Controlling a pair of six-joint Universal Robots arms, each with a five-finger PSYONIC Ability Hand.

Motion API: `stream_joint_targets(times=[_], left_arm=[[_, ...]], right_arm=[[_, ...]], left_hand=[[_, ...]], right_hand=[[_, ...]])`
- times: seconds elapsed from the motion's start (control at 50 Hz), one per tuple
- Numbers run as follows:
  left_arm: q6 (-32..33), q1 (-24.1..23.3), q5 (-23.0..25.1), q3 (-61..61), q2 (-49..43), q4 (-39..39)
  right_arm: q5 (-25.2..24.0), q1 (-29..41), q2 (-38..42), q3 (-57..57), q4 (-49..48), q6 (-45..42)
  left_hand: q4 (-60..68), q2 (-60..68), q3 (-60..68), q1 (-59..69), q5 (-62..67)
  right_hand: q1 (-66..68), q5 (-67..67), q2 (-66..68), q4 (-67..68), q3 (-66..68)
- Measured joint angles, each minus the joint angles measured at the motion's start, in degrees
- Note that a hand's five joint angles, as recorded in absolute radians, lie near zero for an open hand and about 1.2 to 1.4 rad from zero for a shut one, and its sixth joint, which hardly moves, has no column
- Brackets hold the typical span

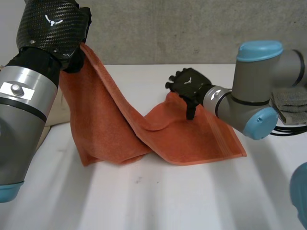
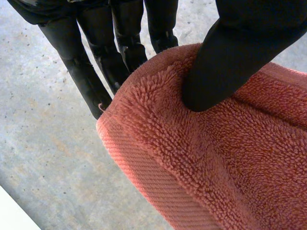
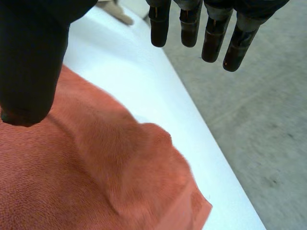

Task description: Fold the laundry.

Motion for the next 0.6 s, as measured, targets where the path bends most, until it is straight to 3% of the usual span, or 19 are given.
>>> stream_joint_targets(times=[0.1,0.2,0.28,0.42,0.6], left_arm=[[0.08,0.08,0.08,0.30,-0.31,0.07],[0.09,0.15,0.13,0.47,-0.32,0.09],[0.13,0.12,0.20,0.54,-0.38,0.05],[0.17,0.09,0.21,1.08,-0.34,0.05],[0.09,-0.09,-0.09,3.30,0.16,0.00]], right_arm=[[5.44,-2.20,-6.01,6.42,0.04,8.23],[7.61,-6.54,-13.78,18.63,0.11,14.84],[5.63,-10.33,-19.72,31.86,-0.45,16.83],[1.59,-12.77,-22.82,46.20,-6.27,20.56],[0.04,-9.21,-25.11,59.91,-22.75,40.93]], left_hand=[[0.00,0.00,0.00,0.00,0.00],[0.00,0.00,0.00,0.00,0.00],[0.00,0.00,0.00,0.00,0.00],[0.00,0.00,0.00,0.00,0.00],[0.00,0.00,0.00,0.00,0.00]], right_hand=[[0.00,0.00,0.00,0.00,0.00],[0.00,0.00,0.00,0.00,0.00],[0.00,0.00,0.00,0.00,0.00],[0.00,0.00,0.00,0.00,0.00],[0.00,0.00,0.00,0.00,0.00]])
